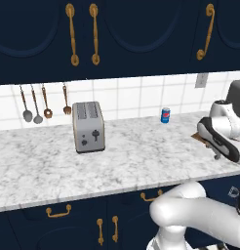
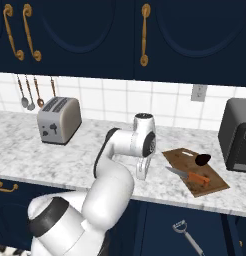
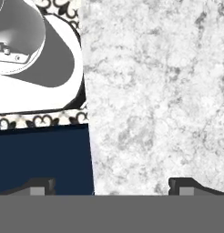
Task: Place the appropriate cutting tool for cutting the avocado skin on the cutting board.
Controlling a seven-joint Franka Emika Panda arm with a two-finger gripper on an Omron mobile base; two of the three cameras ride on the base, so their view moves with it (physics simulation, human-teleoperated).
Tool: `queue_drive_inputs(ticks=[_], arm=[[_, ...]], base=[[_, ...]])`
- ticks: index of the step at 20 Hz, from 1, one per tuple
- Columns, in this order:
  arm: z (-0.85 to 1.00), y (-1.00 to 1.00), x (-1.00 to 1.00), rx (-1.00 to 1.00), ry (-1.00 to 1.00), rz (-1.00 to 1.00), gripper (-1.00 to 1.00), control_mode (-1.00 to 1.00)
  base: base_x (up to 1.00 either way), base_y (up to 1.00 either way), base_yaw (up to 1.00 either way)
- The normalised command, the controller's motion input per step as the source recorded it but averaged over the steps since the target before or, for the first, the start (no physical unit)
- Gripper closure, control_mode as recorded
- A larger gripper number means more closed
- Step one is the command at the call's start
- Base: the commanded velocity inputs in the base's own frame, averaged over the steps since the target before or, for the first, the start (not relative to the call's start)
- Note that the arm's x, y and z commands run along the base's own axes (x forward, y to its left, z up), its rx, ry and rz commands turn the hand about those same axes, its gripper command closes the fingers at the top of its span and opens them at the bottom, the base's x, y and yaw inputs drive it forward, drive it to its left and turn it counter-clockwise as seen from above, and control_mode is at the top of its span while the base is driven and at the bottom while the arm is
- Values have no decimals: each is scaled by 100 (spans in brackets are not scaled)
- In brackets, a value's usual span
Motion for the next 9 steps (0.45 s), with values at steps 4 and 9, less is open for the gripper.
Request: queue_drive_inputs(ticks=[4,9], arm=[[36,100,-20,-13,0,10,-100,-100],[18,88,-23,-11,0,12,-100,-100]], base=[[0,0,0],[0,0,0]])
